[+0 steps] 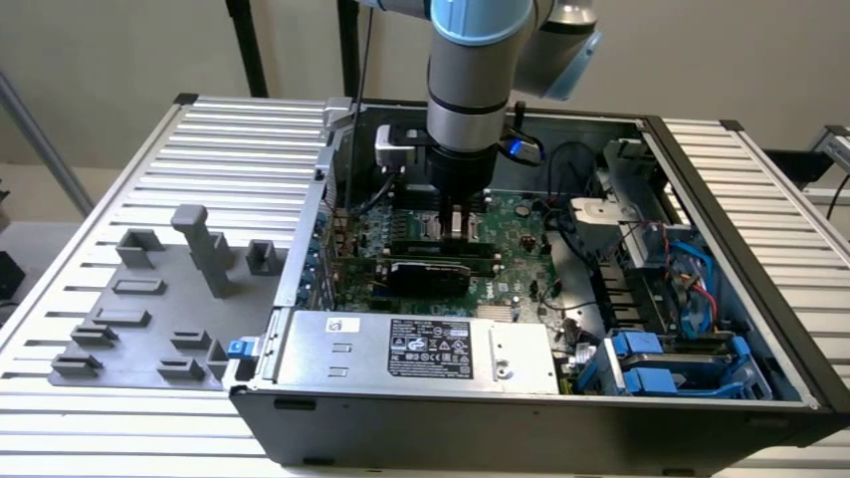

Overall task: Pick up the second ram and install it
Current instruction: 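Insert the second ram into the second slot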

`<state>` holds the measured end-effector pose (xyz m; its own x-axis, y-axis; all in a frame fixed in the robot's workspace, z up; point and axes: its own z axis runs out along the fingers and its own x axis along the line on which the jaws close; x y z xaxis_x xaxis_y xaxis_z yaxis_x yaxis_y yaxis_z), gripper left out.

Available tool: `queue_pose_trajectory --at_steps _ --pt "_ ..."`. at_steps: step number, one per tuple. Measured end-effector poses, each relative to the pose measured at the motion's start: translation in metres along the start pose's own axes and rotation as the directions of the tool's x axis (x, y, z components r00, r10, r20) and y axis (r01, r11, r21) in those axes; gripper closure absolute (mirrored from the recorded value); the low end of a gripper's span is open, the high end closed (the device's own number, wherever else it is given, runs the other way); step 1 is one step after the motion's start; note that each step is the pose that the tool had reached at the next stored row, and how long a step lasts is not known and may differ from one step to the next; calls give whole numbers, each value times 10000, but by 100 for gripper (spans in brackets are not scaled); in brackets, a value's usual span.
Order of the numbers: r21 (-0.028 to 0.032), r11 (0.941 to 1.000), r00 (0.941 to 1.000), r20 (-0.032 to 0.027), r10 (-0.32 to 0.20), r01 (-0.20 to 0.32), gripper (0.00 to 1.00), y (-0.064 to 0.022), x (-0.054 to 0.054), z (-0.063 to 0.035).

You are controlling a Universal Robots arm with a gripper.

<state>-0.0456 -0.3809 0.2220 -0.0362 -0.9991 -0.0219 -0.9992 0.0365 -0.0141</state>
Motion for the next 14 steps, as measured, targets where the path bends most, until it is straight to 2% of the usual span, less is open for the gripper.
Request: queue_pose_trajectory --at_steps 5,6,7,8,9,11,14 --pt "-2 10000 10000 -3 0 0 85 1 1 13" --pt "-1 10000 10000 -2 0 0 80 1 1 13" --pt "-1 10000 10000 -1 0 0 80 0 1 14" --pt "-1 10000 10000 0 0 0 72 0 0 13" --pt "-3 10000 10000 -1 1 -1 72 1 0 8" --pt "-6 10000 10000 0 1 -1 72 0 0 -15" --pt "-8 10000 10000 1 0 0 72 -1 -2 -100"
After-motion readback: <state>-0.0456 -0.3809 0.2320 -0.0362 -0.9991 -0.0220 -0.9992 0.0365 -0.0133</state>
